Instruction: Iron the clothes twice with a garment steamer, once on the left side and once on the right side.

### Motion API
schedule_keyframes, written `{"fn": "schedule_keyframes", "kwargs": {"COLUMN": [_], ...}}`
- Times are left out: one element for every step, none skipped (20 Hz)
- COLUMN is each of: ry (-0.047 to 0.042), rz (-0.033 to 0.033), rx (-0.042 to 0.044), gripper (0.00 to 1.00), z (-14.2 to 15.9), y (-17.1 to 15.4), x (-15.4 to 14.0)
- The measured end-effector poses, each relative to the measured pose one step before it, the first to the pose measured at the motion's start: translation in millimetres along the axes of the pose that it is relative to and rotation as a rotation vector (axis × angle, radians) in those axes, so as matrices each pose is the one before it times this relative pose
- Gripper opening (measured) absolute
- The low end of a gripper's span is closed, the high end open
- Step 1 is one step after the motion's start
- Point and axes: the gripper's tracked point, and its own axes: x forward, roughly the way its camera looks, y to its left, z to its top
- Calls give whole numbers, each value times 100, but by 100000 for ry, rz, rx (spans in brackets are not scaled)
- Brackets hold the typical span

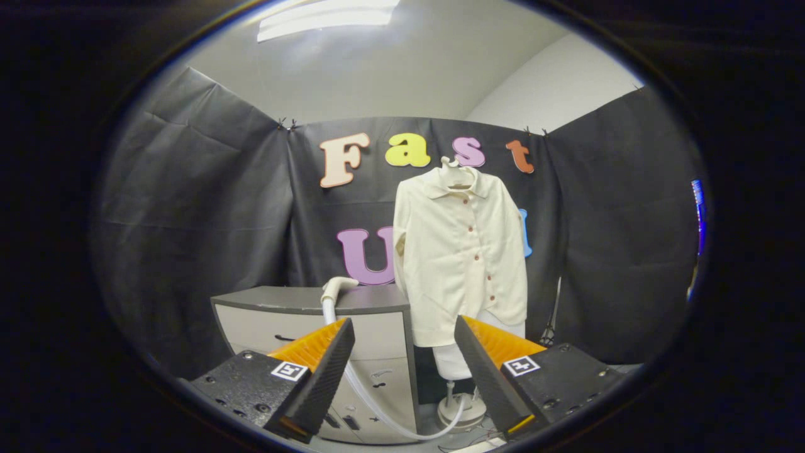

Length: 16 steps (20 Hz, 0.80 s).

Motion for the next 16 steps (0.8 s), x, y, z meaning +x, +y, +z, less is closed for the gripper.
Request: {"fn": "schedule_keyframes", "kwargs": {"ry": [166,196,272,1,-1366,-144,251,582,503,932,863,1499,1381,1546,775,1533], "rz": [208,100,-38,435,387,689,-137,624,1095,964,978,1047,2169,1480,1339,1775], "rx": [-98,-141,-13,-251,-160,689,1544,1311,292,-489,-617,305,359,444,26,-784], "gripper": [97,97,96,96,96,96,96,96,96,96,96,96,96,96,97,96], "z": [129,93,267,206,663,500,332,326,376,217,182,-11,35,-76,221,43], "y": [181,139,130,296,242,310,146,391,623,386,463,470,850,727,679,791], "x": [516,570,877,624,880,968,1030,963,1003,1038,1118,1087,1174,1174,1284,1358]}}
